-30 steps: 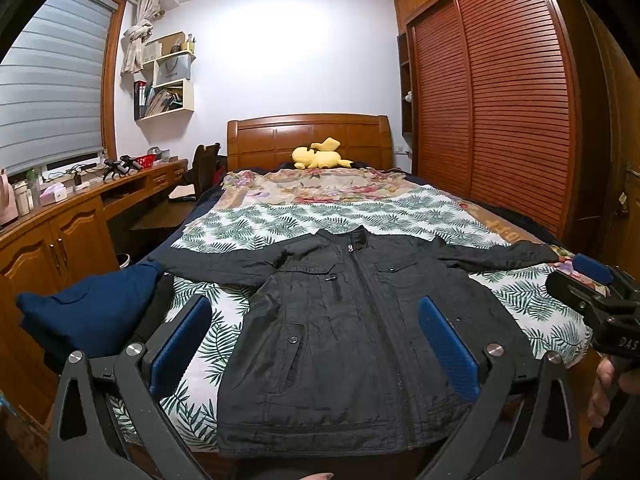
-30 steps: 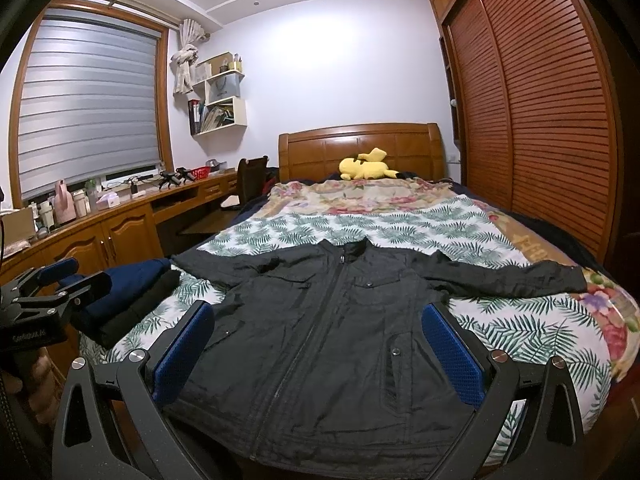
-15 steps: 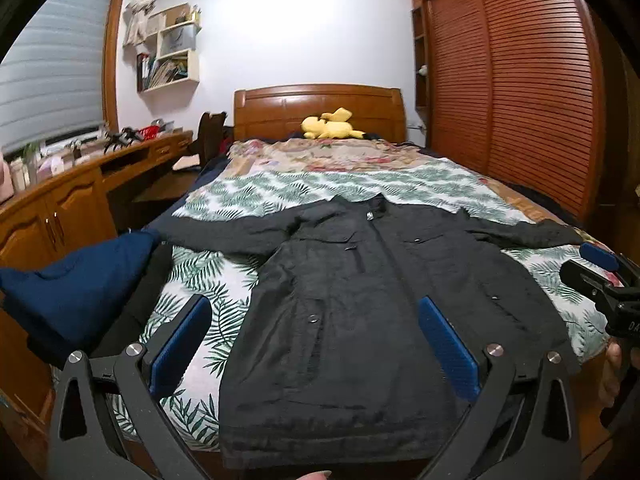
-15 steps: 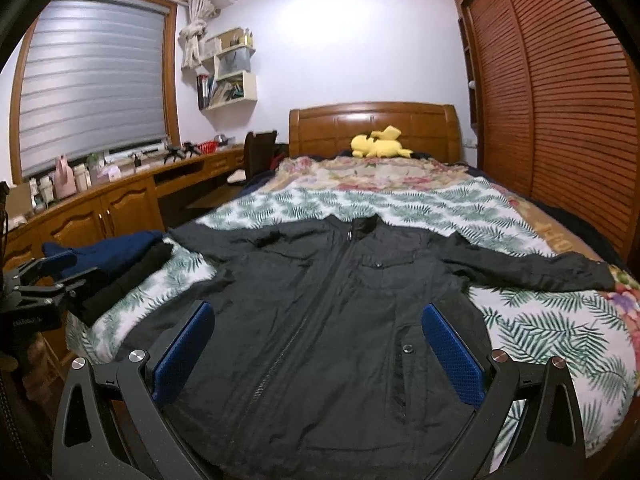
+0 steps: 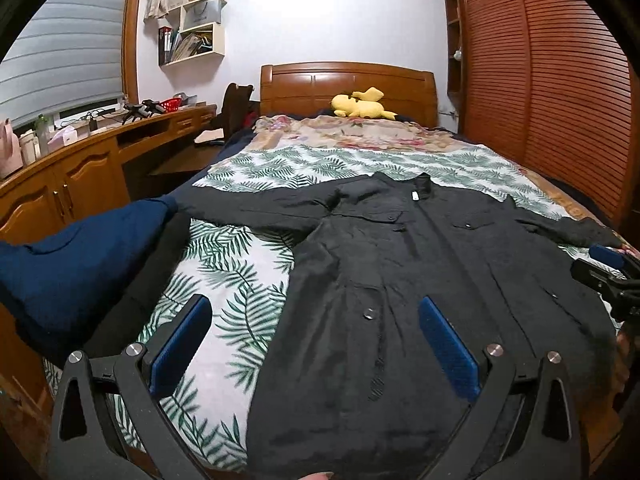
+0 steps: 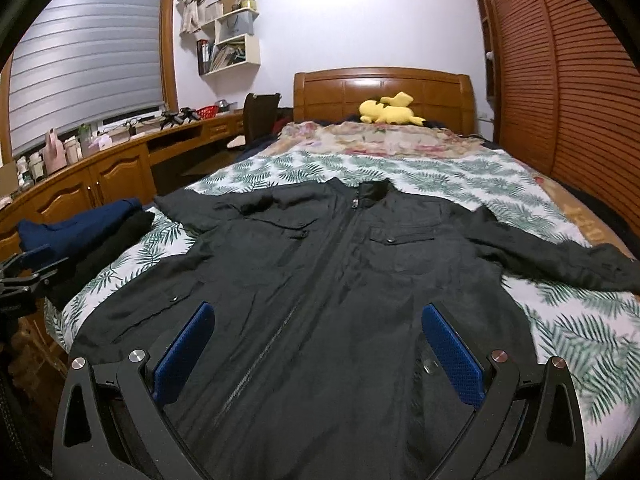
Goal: Fold large clothes
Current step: 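Lower the left tool to the jacket sleeve and grasp its cuff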
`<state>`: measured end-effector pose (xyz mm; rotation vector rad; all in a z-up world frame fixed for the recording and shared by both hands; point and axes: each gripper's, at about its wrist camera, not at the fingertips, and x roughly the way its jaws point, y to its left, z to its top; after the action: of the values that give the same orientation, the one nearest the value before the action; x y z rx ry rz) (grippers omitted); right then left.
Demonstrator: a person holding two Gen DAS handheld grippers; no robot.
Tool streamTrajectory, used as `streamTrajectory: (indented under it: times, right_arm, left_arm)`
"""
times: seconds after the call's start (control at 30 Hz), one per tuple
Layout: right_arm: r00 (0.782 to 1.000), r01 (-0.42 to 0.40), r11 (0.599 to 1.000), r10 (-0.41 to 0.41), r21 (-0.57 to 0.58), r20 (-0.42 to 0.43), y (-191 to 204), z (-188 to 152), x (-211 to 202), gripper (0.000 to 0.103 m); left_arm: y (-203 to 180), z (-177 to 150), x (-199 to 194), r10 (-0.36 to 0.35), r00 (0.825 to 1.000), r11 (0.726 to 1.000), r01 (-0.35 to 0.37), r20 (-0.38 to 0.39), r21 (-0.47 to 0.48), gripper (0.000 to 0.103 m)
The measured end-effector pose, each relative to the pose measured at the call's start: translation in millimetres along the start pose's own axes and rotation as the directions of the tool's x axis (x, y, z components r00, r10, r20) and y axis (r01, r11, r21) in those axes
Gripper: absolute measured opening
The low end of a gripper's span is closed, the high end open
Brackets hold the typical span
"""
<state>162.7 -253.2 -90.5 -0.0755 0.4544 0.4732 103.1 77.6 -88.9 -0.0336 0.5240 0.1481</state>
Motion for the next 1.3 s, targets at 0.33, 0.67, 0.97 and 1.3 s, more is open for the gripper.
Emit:
streamTrajectory:
  times: [0.33, 0.67, 0.97, 1.3]
  right_arm:
    - [0.997, -0.042, 0.998, 0.039, -0.037, -0.069, 11.1, 27.4, 59.3, 0.103]
    - [0.982, -0.081, 0.994, 0.067, -0.075, -0.176, 5.7, 6.8, 98.2, 0.102]
    - [0.983, -0.089, 0.995, 0.08, -0.05, -0.167, -5.7, -4.3, 74.3, 0.102]
    - [0.991, -0.073, 0.997, 0.069, -0.035, -0.112, -2.5, -8.5, 73.1, 0.102]
  left_arm:
    - [15.8, 16.2, 33.7, 0.018, 1.0, 1.0, -0.018, -0.01, 0.006, 0.103]
    - [39.6, 35.9, 97.2, 0.045, 0.997, 0.999, -0.044, -0.059, 0.03, 0.103]
    - [72.0, 66.7, 183.0, -0.003, 0.994, 1.0, 0.004, -0.113, 0.01, 0.101]
    - [93.2, 82.2, 267.5, 0.026, 0.975, 0.999, -0.03, -0.223, -0.018, 0.081]
